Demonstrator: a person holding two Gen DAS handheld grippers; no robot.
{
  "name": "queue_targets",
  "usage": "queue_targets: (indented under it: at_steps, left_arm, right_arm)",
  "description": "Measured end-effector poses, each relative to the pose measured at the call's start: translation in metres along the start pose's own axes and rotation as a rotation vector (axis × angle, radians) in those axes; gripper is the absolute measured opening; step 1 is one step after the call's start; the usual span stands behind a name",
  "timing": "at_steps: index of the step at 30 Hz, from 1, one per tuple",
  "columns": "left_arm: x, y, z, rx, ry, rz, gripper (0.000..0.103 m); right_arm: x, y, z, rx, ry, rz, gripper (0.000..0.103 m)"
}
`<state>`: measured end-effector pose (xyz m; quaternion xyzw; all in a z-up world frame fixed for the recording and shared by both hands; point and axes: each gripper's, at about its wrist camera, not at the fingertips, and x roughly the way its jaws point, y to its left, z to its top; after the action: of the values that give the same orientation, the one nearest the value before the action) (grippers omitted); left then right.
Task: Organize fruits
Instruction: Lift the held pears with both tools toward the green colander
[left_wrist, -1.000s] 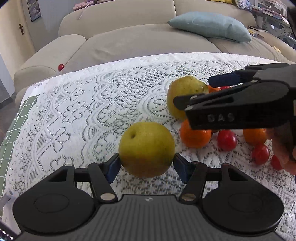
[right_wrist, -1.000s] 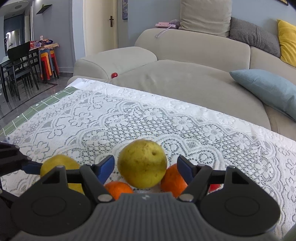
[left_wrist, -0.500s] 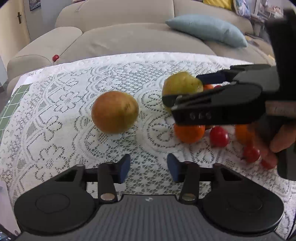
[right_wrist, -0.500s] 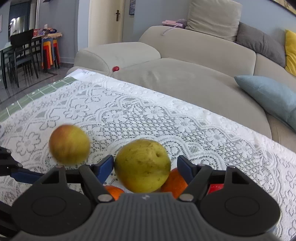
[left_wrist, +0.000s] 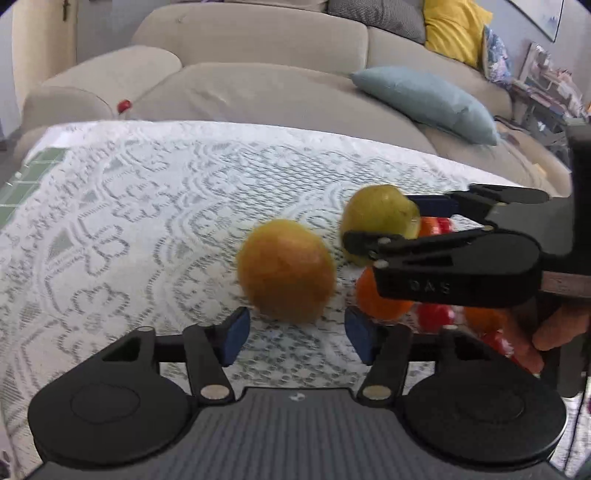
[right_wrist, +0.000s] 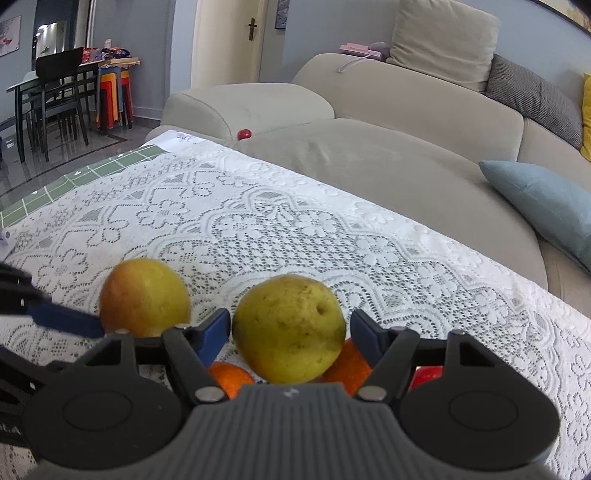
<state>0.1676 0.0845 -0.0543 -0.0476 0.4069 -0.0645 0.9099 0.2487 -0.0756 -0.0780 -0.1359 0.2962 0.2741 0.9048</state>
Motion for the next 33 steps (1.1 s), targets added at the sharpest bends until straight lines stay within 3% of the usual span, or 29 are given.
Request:
queue_targets:
  at_steps: [3, 7, 12, 16, 20, 33]
  left_arm:
    - [-0.002, 0.000, 0.000, -0.001, -0.025, 0.015, 0.080]
    - [-0.008, 0.004, 0.000, -0.038, -0.076, -0.022, 0.085]
    - [-0.010, 0.020, 0.006, -0.152, -0.102, -0.063, 0.087]
    - [-0.001, 0.026, 0.014, -0.221, -0.075, -0.094, 0.087]
    - [0.008, 0.024, 0.017, -0.216, -0.063, -0.079, 0.087]
    - [0.030, 0.033, 0.018, -0.285, -0.017, -0.066, 0.086]
  right_arm:
    - [0.001, 0.002, -0.002, -0.026, -0.003, -0.006, 0.068]
    - [0.002, 0.003, -0.004, -0.048, -0.008, -0.003, 0.068]
    - [0.002, 0.003, -0.005, -0.067, -0.015, 0.003, 0.067]
    - [0.004, 0.006, -0.006, -0.069, -0.016, 0.006, 0.069]
    - [0.004, 0.007, -0.006, -0.081, -0.024, -0.002, 0.065]
    - [0.012, -0.002, -0.004, -0.078, -0.011, 0.024, 0.067]
